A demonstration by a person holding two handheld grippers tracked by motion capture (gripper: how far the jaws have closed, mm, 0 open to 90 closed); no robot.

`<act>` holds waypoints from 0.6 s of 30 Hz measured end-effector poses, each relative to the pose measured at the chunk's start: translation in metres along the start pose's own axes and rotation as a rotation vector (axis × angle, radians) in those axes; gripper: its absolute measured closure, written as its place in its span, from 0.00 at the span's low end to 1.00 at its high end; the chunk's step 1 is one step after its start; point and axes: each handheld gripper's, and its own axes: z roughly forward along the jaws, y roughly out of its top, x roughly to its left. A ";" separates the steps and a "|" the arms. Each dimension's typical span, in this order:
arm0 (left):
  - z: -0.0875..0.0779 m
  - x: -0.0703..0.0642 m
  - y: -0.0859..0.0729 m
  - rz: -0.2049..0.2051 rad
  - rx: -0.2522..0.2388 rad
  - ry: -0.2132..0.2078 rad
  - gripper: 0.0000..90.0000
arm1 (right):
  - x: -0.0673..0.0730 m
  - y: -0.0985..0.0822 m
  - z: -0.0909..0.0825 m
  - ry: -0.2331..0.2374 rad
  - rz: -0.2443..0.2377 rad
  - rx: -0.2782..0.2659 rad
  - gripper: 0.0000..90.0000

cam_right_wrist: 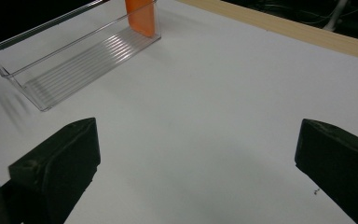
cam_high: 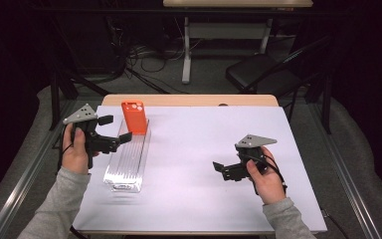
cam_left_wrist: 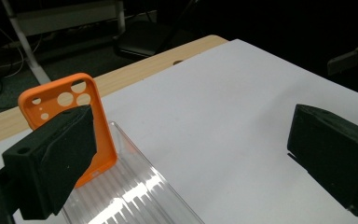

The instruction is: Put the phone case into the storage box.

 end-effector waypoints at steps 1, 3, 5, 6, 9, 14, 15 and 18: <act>-0.001 -0.002 -0.002 0.003 0.006 -0.002 0.02 | -0.001 -0.001 -0.003 -0.004 0.002 -0.003 0.00; -0.002 -0.005 -0.005 0.003 0.004 0.002 0.02 | -0.002 -0.003 -0.008 -0.014 0.005 -0.010 0.00; -0.005 -0.008 -0.010 0.003 -0.001 -0.002 0.02 | -0.004 -0.006 -0.014 -0.023 0.015 -0.021 0.00; -0.008 -0.009 -0.013 -0.002 -0.011 -0.008 0.02 | -0.005 -0.008 -0.016 -0.023 0.019 -0.024 0.00; -0.013 -0.012 -0.020 -0.020 -0.032 -0.015 0.02 | -0.009 -0.013 -0.023 -0.035 0.035 -0.036 0.00; -0.022 -0.014 -0.033 -0.037 -0.052 -0.006 0.02 | -0.014 -0.021 -0.032 -0.053 0.060 -0.050 0.00; -0.023 -0.014 -0.034 -0.040 -0.057 -0.005 0.02 | -0.014 -0.023 -0.034 -0.057 0.072 -0.047 0.00; -0.023 -0.015 -0.041 -0.047 -0.062 -0.002 0.02 | -0.016 -0.027 -0.037 -0.066 0.075 -0.050 0.00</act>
